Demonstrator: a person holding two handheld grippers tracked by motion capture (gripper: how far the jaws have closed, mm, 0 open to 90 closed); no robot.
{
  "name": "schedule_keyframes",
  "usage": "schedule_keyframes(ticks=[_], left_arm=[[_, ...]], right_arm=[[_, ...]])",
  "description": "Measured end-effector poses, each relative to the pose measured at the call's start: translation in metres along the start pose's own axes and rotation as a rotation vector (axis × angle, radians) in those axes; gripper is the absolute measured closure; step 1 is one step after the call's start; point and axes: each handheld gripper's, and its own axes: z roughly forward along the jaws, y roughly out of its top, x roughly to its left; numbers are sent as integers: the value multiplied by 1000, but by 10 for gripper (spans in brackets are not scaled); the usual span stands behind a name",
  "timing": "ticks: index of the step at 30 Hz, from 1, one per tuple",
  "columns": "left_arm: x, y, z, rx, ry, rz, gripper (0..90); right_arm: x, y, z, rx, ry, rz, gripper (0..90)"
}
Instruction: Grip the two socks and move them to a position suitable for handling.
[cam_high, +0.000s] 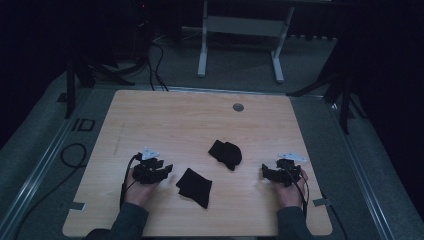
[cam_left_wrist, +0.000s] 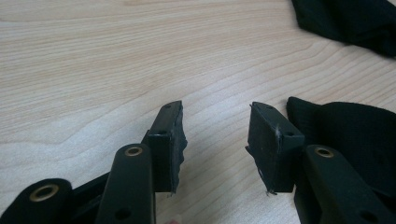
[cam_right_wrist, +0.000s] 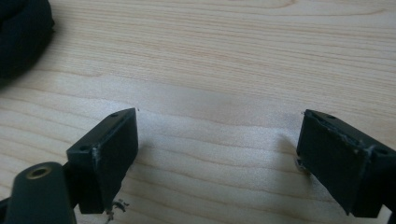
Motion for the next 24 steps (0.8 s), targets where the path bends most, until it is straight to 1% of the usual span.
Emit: schedule_keyframes(ticks=[2,10,12,15,17,19,20,22,24], left_arm=[[-1,1,2,5,9,17,559],[-1,2,5,11,20,21,560],[2,3,6,9,35,19,563],[7,4,9,6,42,-5,569],[7,4,11,15,40,-11,571],[5,4,12,20,41,-2,572],[4,4,13,21,38,1,572],[1,4,15,30,31,10,575],[-1,4,16,42,26,18,575]], right_arm=[[0,0,0,0,-1,1,128],[1,-2,-2,-5,-11,8,142],[1,-2,-2,-6,-10,9,144],[1,-2,-3,-5,-10,10,148],[1,-2,-4,-1,-6,6,178],[0,-2,-5,5,1,1,214],[-1,-2,-6,10,0,0,247],[-2,0,-10,26,-4,1,344],[-2,0,-13,38,1,0,407]])
